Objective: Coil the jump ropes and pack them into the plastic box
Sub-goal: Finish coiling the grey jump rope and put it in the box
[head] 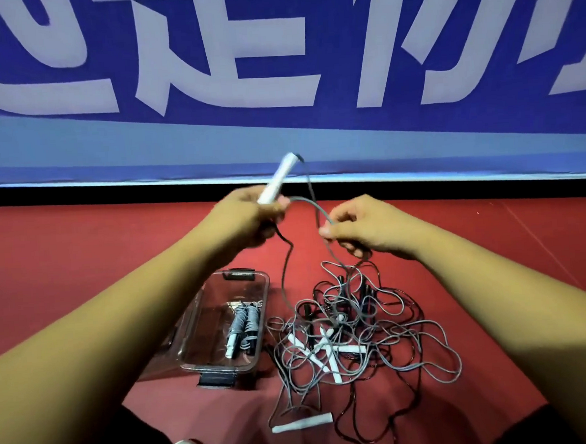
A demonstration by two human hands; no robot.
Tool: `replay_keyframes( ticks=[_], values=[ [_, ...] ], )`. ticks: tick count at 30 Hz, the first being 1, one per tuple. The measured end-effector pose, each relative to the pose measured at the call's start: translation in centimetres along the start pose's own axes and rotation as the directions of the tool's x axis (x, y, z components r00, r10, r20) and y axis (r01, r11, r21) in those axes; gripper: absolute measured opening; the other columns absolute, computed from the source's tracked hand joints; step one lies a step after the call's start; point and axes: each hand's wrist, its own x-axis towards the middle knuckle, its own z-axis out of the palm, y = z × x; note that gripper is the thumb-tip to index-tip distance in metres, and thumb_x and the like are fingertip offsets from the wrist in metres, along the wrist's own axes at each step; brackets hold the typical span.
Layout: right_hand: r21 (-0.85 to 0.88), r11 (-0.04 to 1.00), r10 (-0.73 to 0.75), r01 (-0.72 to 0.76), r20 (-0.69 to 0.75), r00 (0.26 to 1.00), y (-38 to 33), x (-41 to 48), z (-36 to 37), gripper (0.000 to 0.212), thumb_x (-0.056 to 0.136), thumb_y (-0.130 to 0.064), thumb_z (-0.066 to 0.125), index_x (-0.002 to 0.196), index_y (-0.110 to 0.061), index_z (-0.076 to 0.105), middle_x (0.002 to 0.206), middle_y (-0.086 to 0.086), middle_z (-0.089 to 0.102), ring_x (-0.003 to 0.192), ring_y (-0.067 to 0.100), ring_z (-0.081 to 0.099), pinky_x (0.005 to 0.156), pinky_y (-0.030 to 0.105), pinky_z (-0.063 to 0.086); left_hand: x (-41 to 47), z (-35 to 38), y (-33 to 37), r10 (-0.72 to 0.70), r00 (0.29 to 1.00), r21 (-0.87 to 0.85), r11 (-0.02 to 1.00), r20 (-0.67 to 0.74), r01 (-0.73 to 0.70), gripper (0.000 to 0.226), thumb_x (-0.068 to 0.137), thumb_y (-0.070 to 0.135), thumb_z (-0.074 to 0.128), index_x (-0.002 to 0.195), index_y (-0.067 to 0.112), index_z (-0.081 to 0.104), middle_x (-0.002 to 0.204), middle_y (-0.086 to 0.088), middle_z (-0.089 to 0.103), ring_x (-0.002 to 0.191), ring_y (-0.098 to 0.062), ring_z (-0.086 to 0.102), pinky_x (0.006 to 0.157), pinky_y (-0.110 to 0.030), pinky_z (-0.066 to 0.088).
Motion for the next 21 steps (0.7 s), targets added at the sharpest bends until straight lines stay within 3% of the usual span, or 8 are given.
replay_keyframes(
  ticks=[3,5,7,10,12,15,18,21],
  values=[
    [-0.116,0.984,0.146,-0.135,0.094,0.985,4.2,-0.2,-1.2,0.022,0.095,-0.012,0.059,0.074,-0.008,0.064,0.057,0.005,0.057,0.055,0.016,0.059,0.065,0.032,0.045,1.0,-2.0,0.0,-0.016,0.962,-0.236,0.97,-0.273,-0.051,0.022,0.096,0.006,0.054,0.077,0.015,0.049,0.065,-0.004,0.043,0.037,-0.008,0.032,0.037,-0.012,0.019],
    [-0.132,0.967,0.227,-0.216,0.074,0.971,6.7,-0.5,-1.9,0.025,0.096,-0.011,0.058,0.072,-0.009,0.065,0.06,0.008,0.061,0.062,0.018,0.061,0.067,0.032,0.044,1.2,-3.4,-0.5,-0.081,0.922,-0.294,0.955,-0.379,-0.037,0.022,0.097,0.006,0.053,0.077,0.015,0.048,0.067,-0.004,0.044,0.036,-0.008,0.035,0.034,-0.011,0.022],
    [-0.056,0.962,0.272,-0.268,0.065,0.96,7.6,-0.7,-2.1,0.022,0.097,-0.011,0.056,0.079,-0.003,0.066,0.057,0.009,0.058,0.063,0.026,0.061,0.068,0.038,0.049,1.1,-4.5,-1.2,-0.116,0.887,-0.163,0.985,-0.447,0.047,0.019,0.095,0.006,0.055,0.079,0.014,0.051,0.07,-0.005,0.052,0.035,-0.008,0.043,0.034,-0.012,0.024],
    [-0.081,0.973,0.222,-0.215,0.095,0.97,5.7,-0.3,-1.1,0.023,0.099,-0.017,0.054,0.089,-0.001,0.068,0.05,0.003,0.049,0.047,0.02,0.051,0.058,0.032,0.048,1.1,-5.2,-2.0,-0.032,0.876,0.24,0.956,-0.481,0.167,0.006,0.09,0.003,0.06,0.088,0.009,0.061,0.078,-0.018,0.059,0.032,-0.007,0.05,0.032,-0.014,0.027],
    [-0.136,0.983,0.136,-0.121,0.102,0.985,2.9,-0.1,0.1,0.023,0.098,-0.021,0.056,0.088,-0.007,0.071,0.048,-0.002,0.045,0.044,0.016,0.041,0.051,0.027,0.039,1.0,-4.4,-1.8,0.022,0.927,0.3,0.949,-0.374,0.098,0.006,0.091,0.006,0.062,0.097,0.005,0.064,0.093,-0.03,0.064,0.036,-0.009,0.053,0.034,-0.016,0.029],
    [-0.086,0.996,-0.021,0.028,0.076,0.997,-0.9,-0.1,1.5,0.023,0.097,-0.02,0.056,0.089,-0.005,0.072,0.047,-0.004,0.042,0.044,0.015,0.035,0.045,0.023,0.031,-0.1,-1.5,-0.9,0.021,0.999,0.216,0.976,-0.043,-0.011,0.023,0.094,0.022,0.065,0.109,0.004,0.066,0.105,-0.03,0.065,0.048,-0.017,0.057,0.039,-0.018,0.026],
    [0.049,0.995,-0.092,0.092,-0.008,0.996,-3.0,-0.3,1.6,0.021,0.096,-0.009,0.054,0.087,0.003,0.069,0.049,0.0,0.042,0.043,0.014,0.034,0.043,0.022,0.029,-1.1,1.2,0.1,-0.041,0.972,0.208,0.978,0.229,-0.008,0.027,0.098,0.031,0.057,0.095,0.006,0.064,0.081,-0.012,0.069,0.045,-0.017,0.048,0.04,-0.017,0.02],
    [0.109,0.99,-0.086,0.085,-0.001,0.996,-2.7,-0.6,0.4,0.02,0.096,-0.009,0.055,0.082,0.002,0.066,0.053,0.007,0.041,0.046,0.017,0.038,0.045,0.024,0.034,-1.0,2.1,0.7,-0.028,0.99,0.168,0.986,0.14,0.004,0.025,0.101,0.026,0.054,0.079,0.012,0.054,0.052,0.004,0.051,0.034,-0.008,0.031,0.036,-0.013,0.019]
  ],
)
